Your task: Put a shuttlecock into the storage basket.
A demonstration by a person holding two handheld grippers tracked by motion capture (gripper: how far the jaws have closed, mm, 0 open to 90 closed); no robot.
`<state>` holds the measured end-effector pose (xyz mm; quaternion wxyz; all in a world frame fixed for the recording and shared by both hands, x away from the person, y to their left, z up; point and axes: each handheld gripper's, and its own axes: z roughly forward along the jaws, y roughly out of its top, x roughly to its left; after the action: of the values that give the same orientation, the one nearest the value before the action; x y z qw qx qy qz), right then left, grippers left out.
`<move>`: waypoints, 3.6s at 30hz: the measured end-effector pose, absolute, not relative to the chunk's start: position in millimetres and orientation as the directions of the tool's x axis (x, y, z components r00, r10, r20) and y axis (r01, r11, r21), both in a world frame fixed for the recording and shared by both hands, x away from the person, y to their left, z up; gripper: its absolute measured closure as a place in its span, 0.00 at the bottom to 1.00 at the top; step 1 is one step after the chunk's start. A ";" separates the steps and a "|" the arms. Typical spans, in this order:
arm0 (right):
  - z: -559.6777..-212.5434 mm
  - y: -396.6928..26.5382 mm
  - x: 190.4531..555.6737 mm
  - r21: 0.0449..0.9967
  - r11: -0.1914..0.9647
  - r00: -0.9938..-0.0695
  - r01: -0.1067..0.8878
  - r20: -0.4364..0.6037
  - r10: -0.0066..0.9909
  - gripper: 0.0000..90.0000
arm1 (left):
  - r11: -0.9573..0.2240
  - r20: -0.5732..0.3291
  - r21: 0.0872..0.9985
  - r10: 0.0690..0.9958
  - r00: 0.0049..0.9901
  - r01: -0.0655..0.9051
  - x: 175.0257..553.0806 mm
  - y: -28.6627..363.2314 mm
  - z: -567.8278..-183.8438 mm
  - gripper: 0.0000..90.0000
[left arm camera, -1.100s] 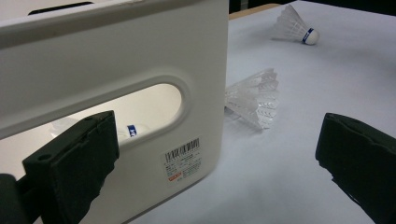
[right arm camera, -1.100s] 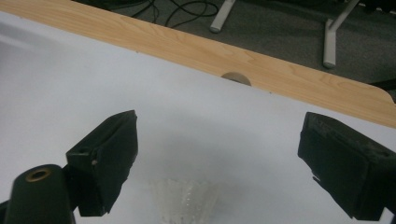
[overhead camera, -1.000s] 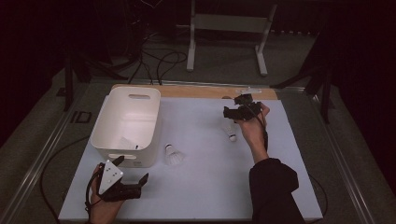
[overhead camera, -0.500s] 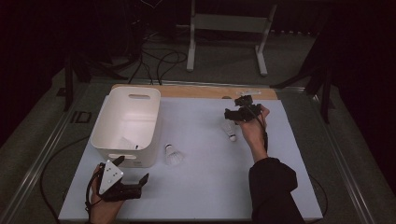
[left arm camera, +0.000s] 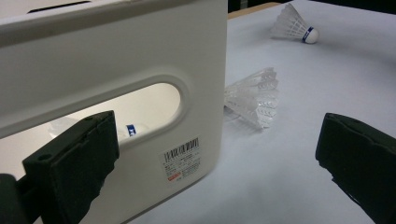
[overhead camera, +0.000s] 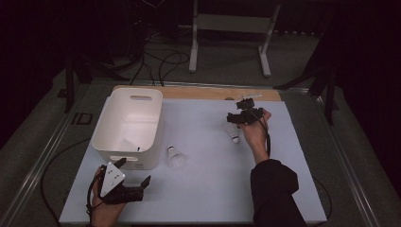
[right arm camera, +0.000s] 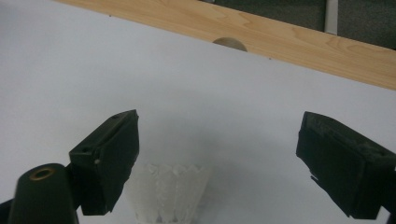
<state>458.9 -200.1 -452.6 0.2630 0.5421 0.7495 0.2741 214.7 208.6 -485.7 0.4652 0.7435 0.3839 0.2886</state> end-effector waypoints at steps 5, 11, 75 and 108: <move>-456.3 -198.0 462.9 0.680 0.283 -0.270 0.676 -0.129 0.954 0.16 | -0.271 0.070 0.914 0.840 0.538 0.304 214.7 209.2 -485.5 0.00; -463.9 -198.6 467.2 0.655 0.294 -0.268 0.696 -0.143 0.953 0.17 | -0.271 0.071 0.913 0.840 0.538 0.304 214.8 209.3 -485.5 0.00; -449.5 -203.3 395.4 0.678 0.368 -0.455 0.636 -0.056 0.889 0.99 | -0.272 0.073 0.914 0.840 0.537 0.301 214.5 208.4 -485.5 0.00; -427.1 -204.2 386.8 0.748 0.352 -0.464 0.562 -0.068 0.883 0.99 | -0.272 0.074 0.914 0.841 0.537 0.301 214.5 208.5 -485.4 0.00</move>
<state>386.8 -204.2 -427.1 0.2392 0.4592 0.7868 0.3361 214.5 208.5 -485.4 0.4650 0.7430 0.3841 0.2900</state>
